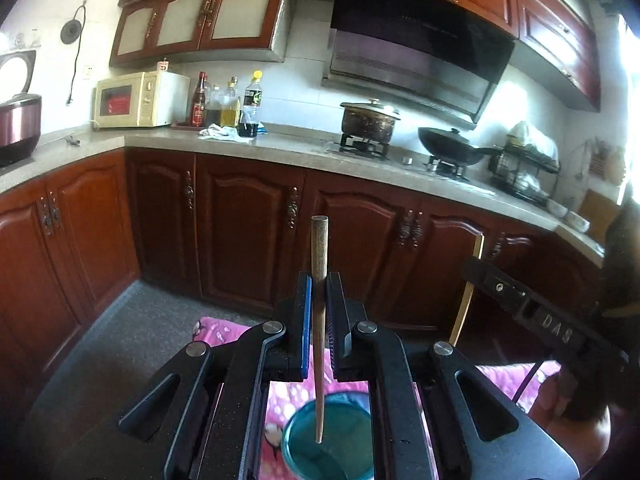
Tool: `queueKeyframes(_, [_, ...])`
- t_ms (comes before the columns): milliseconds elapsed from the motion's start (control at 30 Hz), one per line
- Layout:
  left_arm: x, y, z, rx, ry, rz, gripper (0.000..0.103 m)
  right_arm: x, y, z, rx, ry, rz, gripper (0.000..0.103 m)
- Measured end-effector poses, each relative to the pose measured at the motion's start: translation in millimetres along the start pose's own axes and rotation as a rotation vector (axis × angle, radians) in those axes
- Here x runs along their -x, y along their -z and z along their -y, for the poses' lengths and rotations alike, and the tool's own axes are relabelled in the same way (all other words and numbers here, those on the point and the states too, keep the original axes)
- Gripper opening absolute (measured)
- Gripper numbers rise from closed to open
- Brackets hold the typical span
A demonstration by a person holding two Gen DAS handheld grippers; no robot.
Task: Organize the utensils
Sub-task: 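Carry both chopsticks over the white cup and open both tools to drop them in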
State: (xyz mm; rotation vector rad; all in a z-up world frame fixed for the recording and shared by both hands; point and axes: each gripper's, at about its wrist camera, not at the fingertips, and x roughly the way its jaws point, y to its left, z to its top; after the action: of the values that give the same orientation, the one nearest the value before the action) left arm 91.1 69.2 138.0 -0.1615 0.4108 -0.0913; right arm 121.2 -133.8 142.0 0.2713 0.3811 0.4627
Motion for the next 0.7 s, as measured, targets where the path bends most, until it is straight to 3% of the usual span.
queueKeyframes(167, [-35,16,3,-0.036,-0.023,-0.027,0.006,-36,21,6,0.035,0.050,-0.011,0.005])
queueKeyframes(333, [-59,39,0,-0.034,-0.025,-0.103,0.006,-61,52,20,0.025,0.050,-0.100,0.005])
queueKeyframes(700, [-75,72,-3,-0.016,-0.036,-0.213,0.006,-73,89,37,0.037,0.025,-0.253,0.005])
